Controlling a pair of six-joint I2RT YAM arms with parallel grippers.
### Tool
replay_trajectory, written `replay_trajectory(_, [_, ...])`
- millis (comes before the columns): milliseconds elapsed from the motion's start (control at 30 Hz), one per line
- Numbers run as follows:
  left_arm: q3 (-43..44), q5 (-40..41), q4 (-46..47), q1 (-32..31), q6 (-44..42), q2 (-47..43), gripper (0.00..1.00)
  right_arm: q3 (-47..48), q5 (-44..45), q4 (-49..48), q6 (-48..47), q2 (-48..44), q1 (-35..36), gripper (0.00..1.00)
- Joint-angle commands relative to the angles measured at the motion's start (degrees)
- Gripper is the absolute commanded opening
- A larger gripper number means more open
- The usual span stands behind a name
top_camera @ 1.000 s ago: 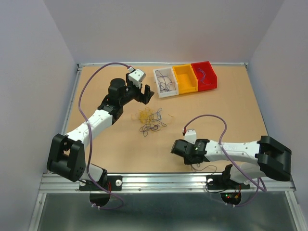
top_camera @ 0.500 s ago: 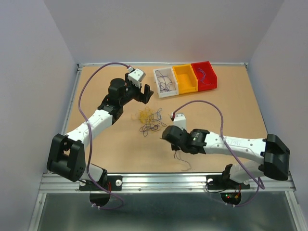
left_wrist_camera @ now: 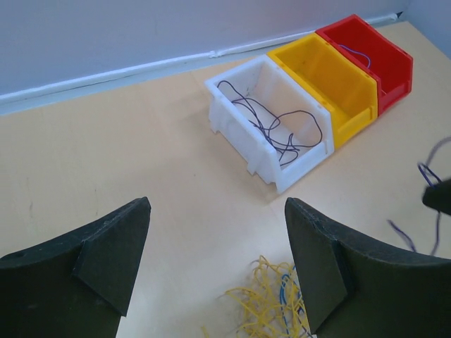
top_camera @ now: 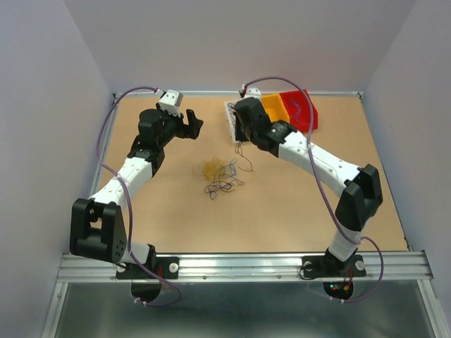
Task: Untangle the cables
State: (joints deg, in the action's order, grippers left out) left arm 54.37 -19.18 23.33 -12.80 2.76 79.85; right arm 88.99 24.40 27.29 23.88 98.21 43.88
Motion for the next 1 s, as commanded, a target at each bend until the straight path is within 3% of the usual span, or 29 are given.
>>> replay_trajectory(0, [1.6, -0.1, 4.0, 0.1, 1.7, -3.0, 0.89, 16.2, -5.6, -3.6, -5.8, 6.4, -5.4, 0.0])
replay_trajectory(267, [0.9, 1.1, 4.6, 0.4, 1.2, -3.7, 0.89, 40.8, -14.1, -3.5, -6.1, 24.6, -16.4, 0.0])
replay_trajectory(433, [1.0, 1.8, 4.9, 0.4, 0.6, -3.7, 0.89, 49.9, -17.5, -4.7, -5.3, 34.6, -20.5, 0.0])
replay_trajectory(767, [1.0, 2.5, 5.3, 0.4, -0.1, -3.5, 0.89, 41.1, -23.5, -15.8, -5.5, 41.4, -20.3, 0.01])
replay_trajectory(967, [1.2, 2.2, 5.4, 0.4, -0.3, -3.1, 0.89, 30.7, -14.8, -21.0, -8.8, 39.4, -16.8, 0.0])
